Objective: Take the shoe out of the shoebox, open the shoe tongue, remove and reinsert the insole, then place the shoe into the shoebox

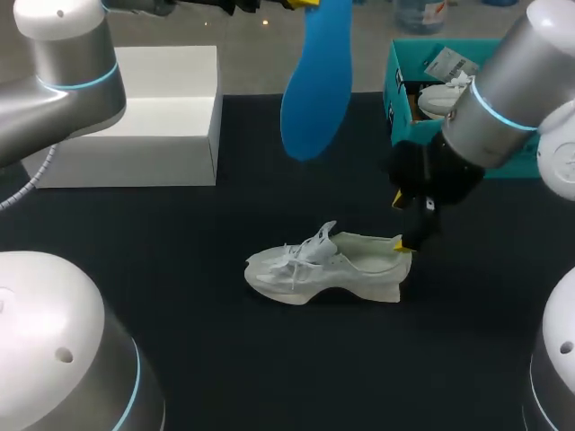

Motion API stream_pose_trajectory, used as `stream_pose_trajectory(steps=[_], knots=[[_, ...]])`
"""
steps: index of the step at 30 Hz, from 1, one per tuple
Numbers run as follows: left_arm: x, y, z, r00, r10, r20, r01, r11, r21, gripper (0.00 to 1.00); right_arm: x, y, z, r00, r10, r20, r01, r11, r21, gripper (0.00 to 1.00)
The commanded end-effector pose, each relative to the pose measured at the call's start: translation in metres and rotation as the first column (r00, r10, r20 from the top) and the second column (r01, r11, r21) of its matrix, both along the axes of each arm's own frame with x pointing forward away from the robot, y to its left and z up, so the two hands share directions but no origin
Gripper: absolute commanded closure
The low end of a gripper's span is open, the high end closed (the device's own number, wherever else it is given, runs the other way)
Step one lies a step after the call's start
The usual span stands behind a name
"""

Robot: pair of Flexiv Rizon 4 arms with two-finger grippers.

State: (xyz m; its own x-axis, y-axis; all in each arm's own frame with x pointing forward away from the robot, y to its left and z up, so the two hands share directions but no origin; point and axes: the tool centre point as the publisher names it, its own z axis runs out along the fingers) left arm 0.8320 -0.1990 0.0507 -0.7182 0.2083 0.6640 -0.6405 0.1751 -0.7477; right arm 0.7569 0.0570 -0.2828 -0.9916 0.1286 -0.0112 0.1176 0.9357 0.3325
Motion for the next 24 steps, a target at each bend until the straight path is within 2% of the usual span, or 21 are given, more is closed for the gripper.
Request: stream_pose_trajectory(steps=[1,5,13,24], knots=[[0.0,0.0,0.0,1.0,-0.001,0.0,0.001,1.0,0.0,1.0,0.021,0.03,-0.026,1.0,-0.008,-0.022,0.008,0.999,-0.035,0.0],[0.0,0.0,0.0,1.0,-0.001,0.0,0.001,1.0,0.0,1.0,0.026,0.036,-0.039,1.0,-0.02,-0.017,0.019,0.999,-0.041,0.0],[0.0,0.0,0.0,1.0,-0.001,0.0,0.001,1.0,0.0,1.0,0.03,0.03,-0.06,0.999,-0.036,0.017,0.037,0.997,-0.067,0.0],[0.0,0.0,0.0,1.0,-0.001,0.0,0.001,1.0,0.0,1.0,0.051,0.022,-0.094,0.999,-0.034,0.02,0.035,0.997,-0.074,0.0]])
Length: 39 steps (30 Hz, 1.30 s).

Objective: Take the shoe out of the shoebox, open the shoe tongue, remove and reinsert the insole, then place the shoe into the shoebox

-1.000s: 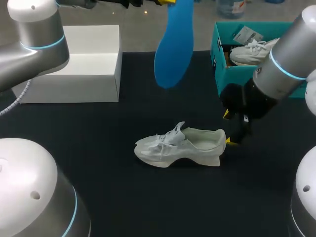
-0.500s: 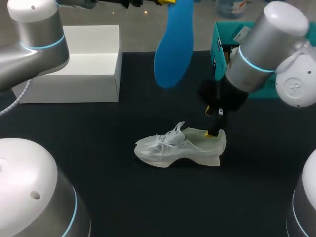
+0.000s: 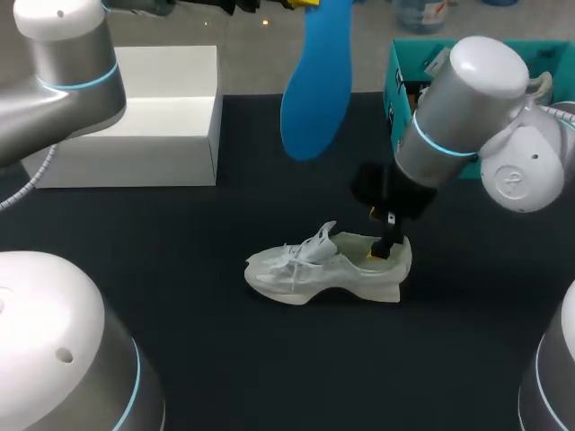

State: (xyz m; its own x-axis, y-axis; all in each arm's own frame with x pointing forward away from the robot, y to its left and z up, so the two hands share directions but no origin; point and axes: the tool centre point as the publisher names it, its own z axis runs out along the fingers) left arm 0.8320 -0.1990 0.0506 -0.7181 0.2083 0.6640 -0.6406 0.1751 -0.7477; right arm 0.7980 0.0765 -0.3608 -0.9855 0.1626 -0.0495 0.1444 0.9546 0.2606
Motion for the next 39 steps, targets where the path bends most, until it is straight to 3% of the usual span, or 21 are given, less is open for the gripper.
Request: stream_pose_trajectory(steps=[1,6,7,8,19,24,39], knots=[[0.0,0.0,0.0,1.0,-0.001,0.0,0.001,1.0,0.0,1.0,0.012,0.002,-0.019,1.0,0.006,-0.013,-0.006,1.0,0.003,0.0],[0.0,0.0,0.0,1.0,-0.001,0.0,0.001,1.0,0.0,1.0,0.018,0.004,-0.032,0.999,0.023,-0.032,-0.023,1.0,0.0,0.0],[0.0,0.0,0.0,1.0,-0.001,0.0,0.001,1.0,0.0,1.0,0.018,0.004,-0.033,0.999,0.023,-0.032,-0.023,1.0,0.0,0.64],[0.0,0.0,0.0,1.0,-0.001,0.0,0.001,1.0,0.0,1.0,0.018,0.005,-0.036,0.999,0.031,-0.037,-0.031,1.0,0.001,1.0],[0.0,0.0,0.0,1.0,-0.001,0.0,0.001,1.0,0.0,1.0,-0.001,-0.004,-0.033,0.999,-0.003,-0.033,0.004,1.0,0.016,1.0],[0.0,0.0,0.0,1.0,-0.001,0.0,0.001,1.0,0.0,1.0,-0.009,-0.007,-0.023,1.0,-0.016,-0.014,0.017,0.999,0.028,1.0],[0.0,0.0,0.0,1.0,-0.001,0.0,0.001,1.0,0.0,1.0,-0.013,-0.038,0.071,0.997,-0.032,0.072,0.032,0.999,0.01,1.0]])
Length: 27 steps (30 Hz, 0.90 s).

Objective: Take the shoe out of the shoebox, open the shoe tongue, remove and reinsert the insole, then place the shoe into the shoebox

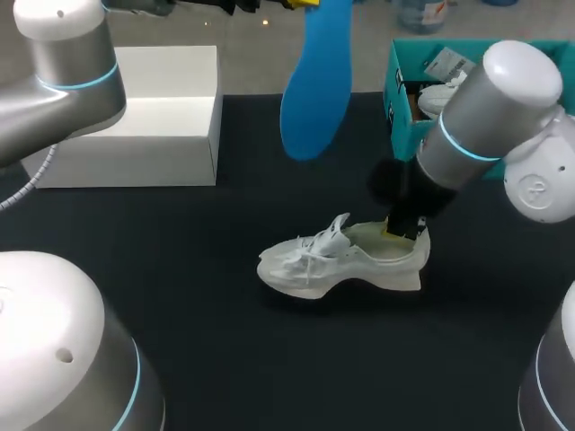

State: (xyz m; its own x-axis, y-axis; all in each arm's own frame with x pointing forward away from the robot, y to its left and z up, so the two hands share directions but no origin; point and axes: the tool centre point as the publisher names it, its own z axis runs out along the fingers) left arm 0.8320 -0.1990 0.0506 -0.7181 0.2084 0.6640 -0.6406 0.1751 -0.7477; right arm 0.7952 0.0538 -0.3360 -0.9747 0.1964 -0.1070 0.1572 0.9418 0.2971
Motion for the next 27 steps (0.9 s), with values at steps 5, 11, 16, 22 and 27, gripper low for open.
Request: stream_pose_trajectory(steps=[5,11,16,22,27], knots=[[0.0,0.0,0.0,1.0,-0.001,0.001,0.001,1.0,0.0,1.0,-0.002,-0.014,0.055,0.998,0.055,-0.032,-0.056,0.998,-0.007,1.0],[0.0,0.0,0.0,1.0,-0.001,0.001,0.001,1.0,0.0,1.0,-0.002,-0.014,0.055,0.998,0.055,-0.032,-0.056,0.998,-0.007,1.0],[0.0,0.0,0.0,1.0,-0.001,0.001,0.001,1.0,0.0,1.0,-0.002,-0.014,0.055,0.998,0.055,-0.032,-0.056,0.998,-0.007,1.0],[0.0,0.0,0.0,1.0,-0.001,0.001,0.001,1.0,0.0,1.0,-0.002,-0.014,0.055,0.998,0.055,-0.032,-0.056,0.998,-0.007,1.0],[0.0,0.0,0.0,1.0,-0.001,0.001,0.001,1.0,0.0,1.0,-0.001,-0.032,0.052,0.906,-0.422,-0.018,0.422,0.907,-0.007,1.0]])
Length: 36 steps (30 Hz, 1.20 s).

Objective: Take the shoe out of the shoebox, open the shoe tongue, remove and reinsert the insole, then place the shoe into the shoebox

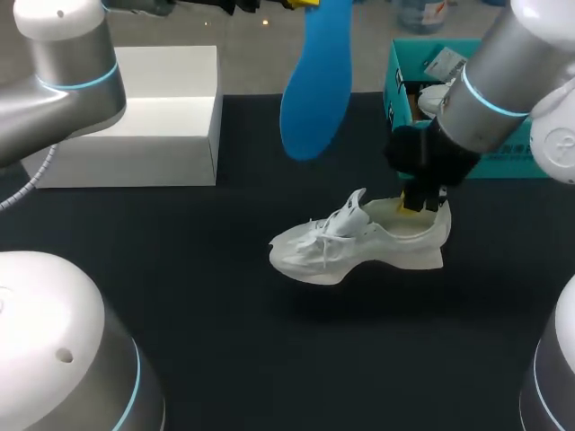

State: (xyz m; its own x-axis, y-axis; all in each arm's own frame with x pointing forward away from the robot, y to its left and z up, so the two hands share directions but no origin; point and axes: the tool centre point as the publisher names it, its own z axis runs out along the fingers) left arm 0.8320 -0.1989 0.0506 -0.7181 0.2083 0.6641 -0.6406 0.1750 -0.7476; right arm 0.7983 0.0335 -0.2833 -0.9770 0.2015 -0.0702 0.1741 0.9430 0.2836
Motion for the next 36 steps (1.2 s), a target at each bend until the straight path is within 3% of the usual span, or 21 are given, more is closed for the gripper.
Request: stream_pose_trajectory(steps=[1,2,6,9,14,18,20,22,36], knots=[[0.0,0.0,0.0,1.0,-0.001,0.001,0.001,1.0,0.0,1.0,-0.009,-0.014,-0.001,0.853,-0.521,0.017,0.52,0.853,0.048,1.0],[0.0,0.0,0.0,1.0,-0.001,0.001,0.001,1.0,0.0,1.0,-0.016,-0.012,-0.002,0.83,-0.557,0.033,0.555,0.83,0.05,1.0],[0.0,0.0,0.0,1.0,-0.001,0.001,0.001,1.0,0.0,1.0,-0.041,-0.011,-0.009,0.604,-0.797,0.034,0.777,0.597,0.198,1.0],[0.0,0.0,0.0,1.0,-0.001,0.001,0.001,1.0,0.0,1.0,-0.06,-0.008,-0.017,0.459,-0.888,-0.002,0.851,0.439,0.288,1.0],[0.0,0.0,0.0,1.0,-0.001,0.001,0.001,1.0,0.0,1.0,-0.086,-0.007,-0.025,0.243,-0.97,-0.001,0.925,0.232,0.302,1.0],[0.0,0.0,0.0,1.0,-0.001,0.001,0.001,1.0,0.0,1.0,-0.097,-0.012,-0.024,0.141,-0.99,0.007,0.946,0.137,0.293,1.0],[0.0,0.0,0.0,1.0,-0.001,0.001,0.001,1.0,0.0,1.0,-0.093,-0.013,-0.025,0.194,-0.981,-0.008,0.94,0.183,0.288,1.0],[0.0,0.0,0.0,1.0,-0.001,0.001,0.001,1.0,0.0,1.0,-0.085,-0.011,-0.026,0.292,-0.957,-0.006,0.92,0.279,0.276,1.0],[0.0,0.0,0.0,1.0,-0.001,0.001,0.001,1.0,0.0,1.0,-0.085,-0.011,-0.026,0.292,-0.957,-0.006,0.92,0.279,0.276,1.0]])
